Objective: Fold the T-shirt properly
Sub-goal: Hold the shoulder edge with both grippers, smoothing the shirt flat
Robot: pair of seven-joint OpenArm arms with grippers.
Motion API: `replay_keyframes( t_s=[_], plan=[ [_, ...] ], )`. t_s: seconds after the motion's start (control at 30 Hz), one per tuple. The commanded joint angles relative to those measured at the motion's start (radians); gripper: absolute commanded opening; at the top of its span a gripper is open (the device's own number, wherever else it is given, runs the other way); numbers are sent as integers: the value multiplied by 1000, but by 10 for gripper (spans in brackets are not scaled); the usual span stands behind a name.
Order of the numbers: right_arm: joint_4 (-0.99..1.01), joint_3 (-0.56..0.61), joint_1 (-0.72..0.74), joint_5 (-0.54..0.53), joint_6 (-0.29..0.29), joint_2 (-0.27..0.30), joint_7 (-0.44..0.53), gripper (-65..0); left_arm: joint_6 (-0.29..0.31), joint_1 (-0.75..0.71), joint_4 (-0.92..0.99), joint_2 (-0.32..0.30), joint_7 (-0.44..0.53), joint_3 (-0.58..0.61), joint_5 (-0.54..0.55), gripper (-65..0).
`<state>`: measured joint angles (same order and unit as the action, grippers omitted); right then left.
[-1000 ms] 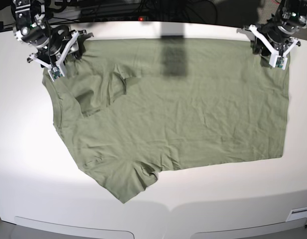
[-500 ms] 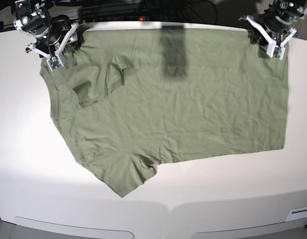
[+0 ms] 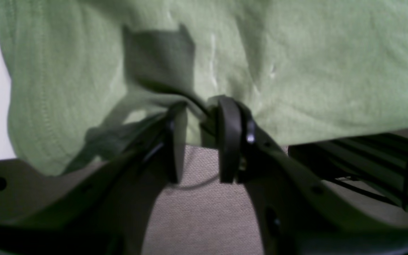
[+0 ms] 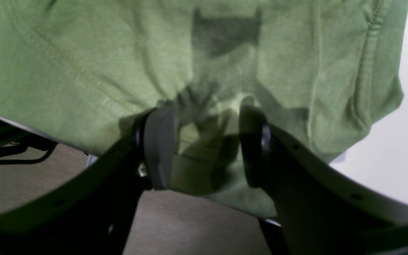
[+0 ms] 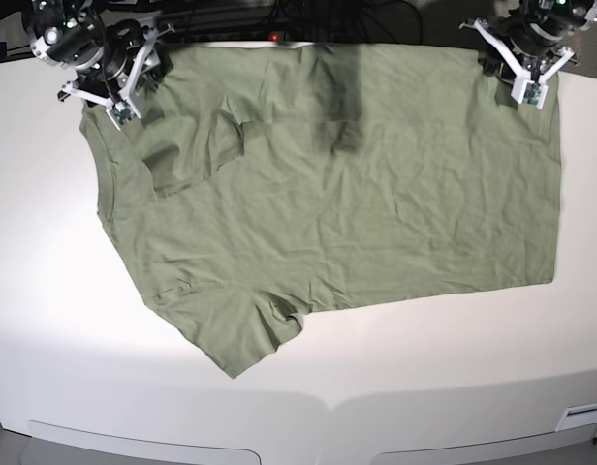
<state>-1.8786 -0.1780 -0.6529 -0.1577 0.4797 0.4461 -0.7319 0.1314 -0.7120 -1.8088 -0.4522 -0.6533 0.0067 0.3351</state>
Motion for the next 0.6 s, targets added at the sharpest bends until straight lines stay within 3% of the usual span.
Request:
replay_keyframes(
  t_s=[0.0,0.13,0.37,0.57],
  plan=[
    [-16,-7,-13,18,-2,11,3,-364,19,-31,31,6,-166,26,-18,-491],
    [-16,-7,-25,35,-6,12,6,-364,19,-31,31,6,-160,26,-74,-491],
    [-16,-10,-26,102,-71,16,12,-364,19,-16,31,6,-162,26,-76,-491],
    [-19,-13,-9,102,-77,19,43,-364,18,17,29,6,-161,26,-92,-491]
  ],
)
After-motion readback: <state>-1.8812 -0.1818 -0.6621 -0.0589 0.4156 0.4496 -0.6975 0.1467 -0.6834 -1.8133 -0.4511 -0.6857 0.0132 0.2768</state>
